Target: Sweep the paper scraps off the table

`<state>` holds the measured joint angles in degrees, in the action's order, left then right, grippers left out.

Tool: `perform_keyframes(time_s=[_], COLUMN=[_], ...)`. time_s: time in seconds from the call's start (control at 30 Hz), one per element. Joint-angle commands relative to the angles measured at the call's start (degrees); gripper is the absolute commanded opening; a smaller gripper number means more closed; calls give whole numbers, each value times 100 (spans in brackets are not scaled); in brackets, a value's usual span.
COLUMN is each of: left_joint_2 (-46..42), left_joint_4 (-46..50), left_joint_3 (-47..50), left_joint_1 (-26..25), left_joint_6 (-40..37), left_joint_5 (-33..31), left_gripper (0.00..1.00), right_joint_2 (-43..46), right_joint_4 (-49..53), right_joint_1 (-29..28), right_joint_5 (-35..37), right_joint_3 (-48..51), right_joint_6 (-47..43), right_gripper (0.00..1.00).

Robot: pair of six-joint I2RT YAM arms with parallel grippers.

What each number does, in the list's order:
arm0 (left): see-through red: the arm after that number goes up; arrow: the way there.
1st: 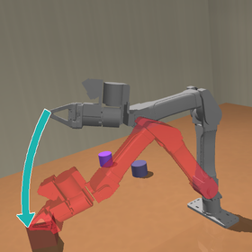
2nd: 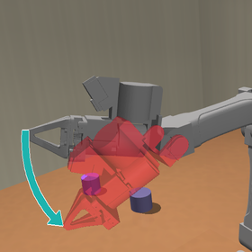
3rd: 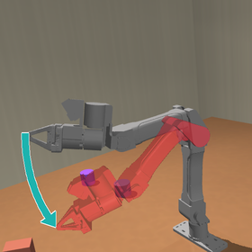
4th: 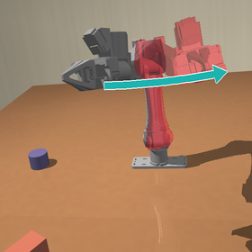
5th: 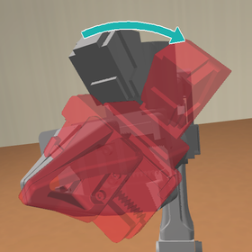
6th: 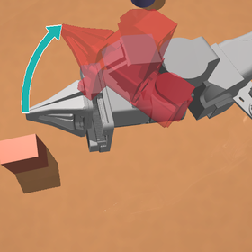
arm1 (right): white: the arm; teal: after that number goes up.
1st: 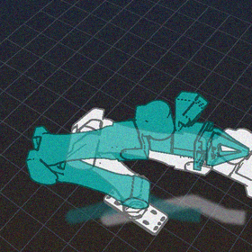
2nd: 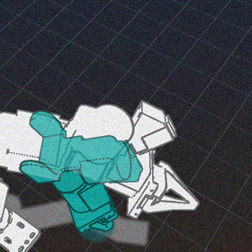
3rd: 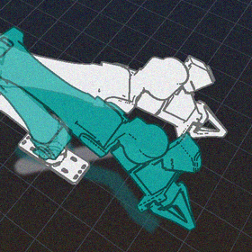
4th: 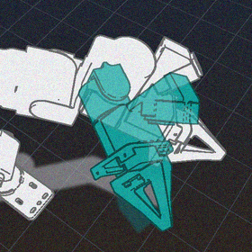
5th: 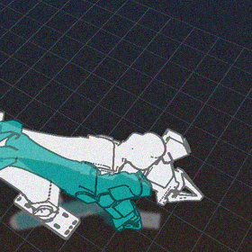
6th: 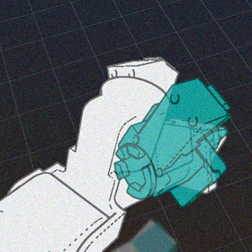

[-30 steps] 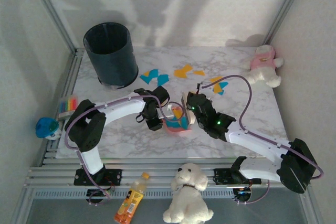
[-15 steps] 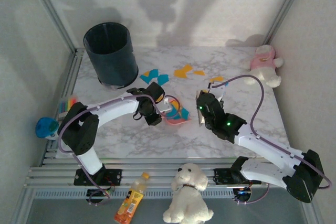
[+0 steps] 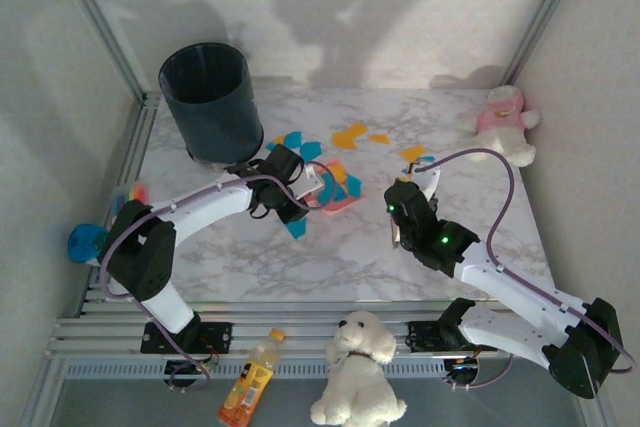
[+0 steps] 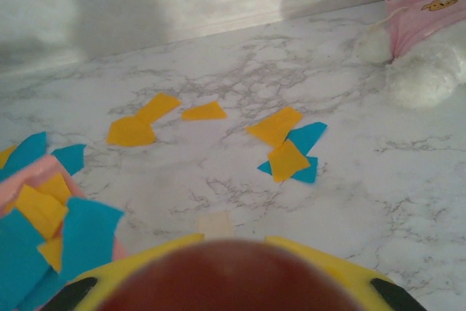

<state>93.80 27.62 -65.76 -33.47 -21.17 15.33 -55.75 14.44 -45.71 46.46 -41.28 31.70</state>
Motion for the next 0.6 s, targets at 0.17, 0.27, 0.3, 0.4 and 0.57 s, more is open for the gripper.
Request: perform_keyframes(time_s=[0.17, 0.27, 0.3, 0.4, 0.57], left_joint_2=[-465, -496, -479, -492, -390], left_joint_4=[-578, -625, -631, -769, -909], left_joint_3=[-16, -119, -182, -268, -552], left_joint_1=[157, 167, 182, 220, 308], left_joint_6=[399, 521, 607, 891, 1511], left_joint_5=[275, 90, 71, 82, 20], left_gripper=[0, 0, 0, 0, 0], right_joint_2=[115, 100, 86, 48, 4], right_joint_4=[-110, -160, -176, -174, -212], right_joint_1=[67, 64, 72, 77, 73], right_joint_5=[-83, -137, -138, -154, -221], right_joint_3=[142, 157, 164, 164, 155], right_joint_6=[-94, -119, -119, -103, -129], right_gripper=[0, 0, 0, 0, 0])
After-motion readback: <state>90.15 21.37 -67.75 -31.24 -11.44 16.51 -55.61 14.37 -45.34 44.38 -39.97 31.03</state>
